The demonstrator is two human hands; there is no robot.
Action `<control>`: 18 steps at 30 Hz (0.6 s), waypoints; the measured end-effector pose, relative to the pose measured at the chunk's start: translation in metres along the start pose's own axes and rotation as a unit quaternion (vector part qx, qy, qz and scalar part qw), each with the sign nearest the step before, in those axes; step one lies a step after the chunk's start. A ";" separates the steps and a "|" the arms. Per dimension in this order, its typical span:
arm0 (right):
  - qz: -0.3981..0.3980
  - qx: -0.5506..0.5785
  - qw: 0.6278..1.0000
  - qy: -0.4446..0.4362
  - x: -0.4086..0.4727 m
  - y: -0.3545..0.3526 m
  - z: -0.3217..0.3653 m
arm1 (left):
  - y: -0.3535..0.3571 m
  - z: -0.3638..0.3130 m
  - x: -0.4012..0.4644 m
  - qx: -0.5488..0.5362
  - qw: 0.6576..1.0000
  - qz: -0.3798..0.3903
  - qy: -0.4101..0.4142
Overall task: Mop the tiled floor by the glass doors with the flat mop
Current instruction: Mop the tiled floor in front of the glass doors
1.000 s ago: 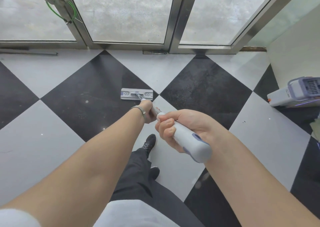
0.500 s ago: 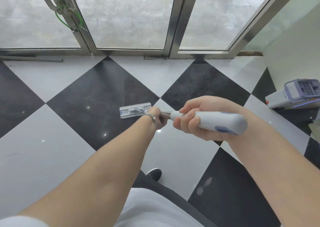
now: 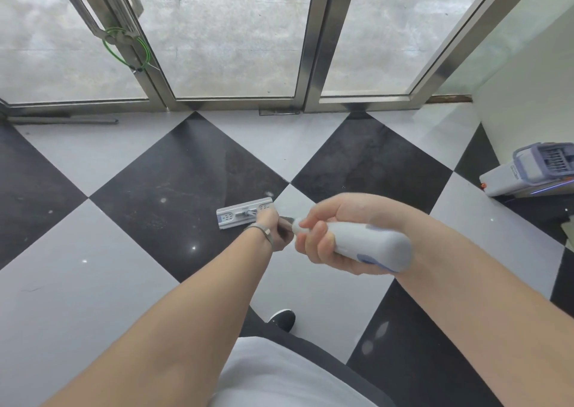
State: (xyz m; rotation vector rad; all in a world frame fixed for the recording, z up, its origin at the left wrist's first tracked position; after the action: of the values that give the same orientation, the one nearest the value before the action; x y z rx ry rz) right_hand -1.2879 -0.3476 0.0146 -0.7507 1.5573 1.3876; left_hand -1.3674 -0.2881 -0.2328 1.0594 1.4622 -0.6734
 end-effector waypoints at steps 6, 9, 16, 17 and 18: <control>-0.050 -0.065 0.997 -0.004 -0.003 -0.036 -0.002 | 0.017 0.022 -0.006 -0.035 0.999 0.006 -0.015; -0.038 -0.084 0.996 -0.002 -0.003 -0.041 -0.001 | 0.022 0.020 -0.008 -0.031 0.999 0.018 0.000; -0.021 -0.086 0.994 -0.060 0.040 -0.024 0.002 | 0.002 -0.017 0.017 0.015 0.999 -0.001 0.045; -0.016 -0.076 0.995 -0.068 0.049 -0.018 0.004 | -0.004 -0.024 0.025 0.020 0.999 -0.007 0.048; -0.012 -0.067 0.995 -0.075 0.055 -0.013 0.007 | -0.008 -0.032 0.030 0.030 0.998 -0.011 0.053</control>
State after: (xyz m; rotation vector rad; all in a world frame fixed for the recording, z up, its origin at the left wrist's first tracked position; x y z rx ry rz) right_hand -1.2982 -0.3371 -0.0402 -0.7245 1.3462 1.5069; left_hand -1.3873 -0.2562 -0.2568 1.1403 1.5557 -0.6893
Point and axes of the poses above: each hand's wrist, its own x-axis towards the middle knuckle, its own y-axis out of the palm, z = x × y, the point moved 7 cm from there along x, towards the middle knuckle, and after that the axes turned 1 degree about -y, right-handed, at the moved point
